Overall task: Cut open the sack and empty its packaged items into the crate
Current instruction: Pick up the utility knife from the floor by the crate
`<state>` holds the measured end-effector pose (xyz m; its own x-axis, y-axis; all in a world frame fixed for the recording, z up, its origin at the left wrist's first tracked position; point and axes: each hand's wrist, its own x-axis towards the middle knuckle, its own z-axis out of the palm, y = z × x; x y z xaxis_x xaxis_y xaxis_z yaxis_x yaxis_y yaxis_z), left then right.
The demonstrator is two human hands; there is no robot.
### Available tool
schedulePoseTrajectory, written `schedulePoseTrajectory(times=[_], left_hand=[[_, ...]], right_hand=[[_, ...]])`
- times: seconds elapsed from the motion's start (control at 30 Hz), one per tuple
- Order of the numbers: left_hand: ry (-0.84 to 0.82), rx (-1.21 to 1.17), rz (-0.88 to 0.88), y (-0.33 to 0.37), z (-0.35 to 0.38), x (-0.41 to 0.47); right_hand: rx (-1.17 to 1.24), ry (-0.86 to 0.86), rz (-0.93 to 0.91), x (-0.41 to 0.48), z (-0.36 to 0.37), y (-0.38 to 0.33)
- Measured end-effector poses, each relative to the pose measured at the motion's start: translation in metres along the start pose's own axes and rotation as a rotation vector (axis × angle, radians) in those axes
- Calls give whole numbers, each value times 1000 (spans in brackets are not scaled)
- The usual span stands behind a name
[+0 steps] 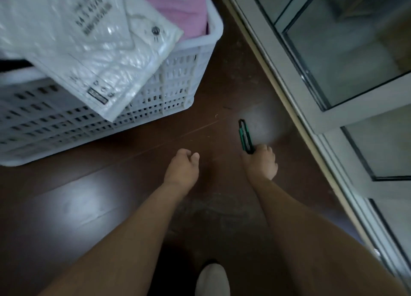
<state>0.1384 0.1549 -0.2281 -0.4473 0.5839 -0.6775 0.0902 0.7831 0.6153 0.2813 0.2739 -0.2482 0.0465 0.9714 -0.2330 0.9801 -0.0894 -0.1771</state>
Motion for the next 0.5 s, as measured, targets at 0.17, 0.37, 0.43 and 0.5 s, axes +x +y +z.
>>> schedulePoseTrajectory(times=[0.17, 0.37, 0.43, 0.5], left_hand=[[-19, 4, 38, 87, -76, -105], [64, -23, 104, 205, -232, -213], [132, -59, 119, 232, -289, -236], [202, -81, 148, 250, -342, -252]], right_hand=[[36, 64, -18, -63, -152, -58], [65, 111, -90, -115, -332, -168], [115, 108, -142, -125, -379, -219], [161, 127, -189, -131, -417, -271]])
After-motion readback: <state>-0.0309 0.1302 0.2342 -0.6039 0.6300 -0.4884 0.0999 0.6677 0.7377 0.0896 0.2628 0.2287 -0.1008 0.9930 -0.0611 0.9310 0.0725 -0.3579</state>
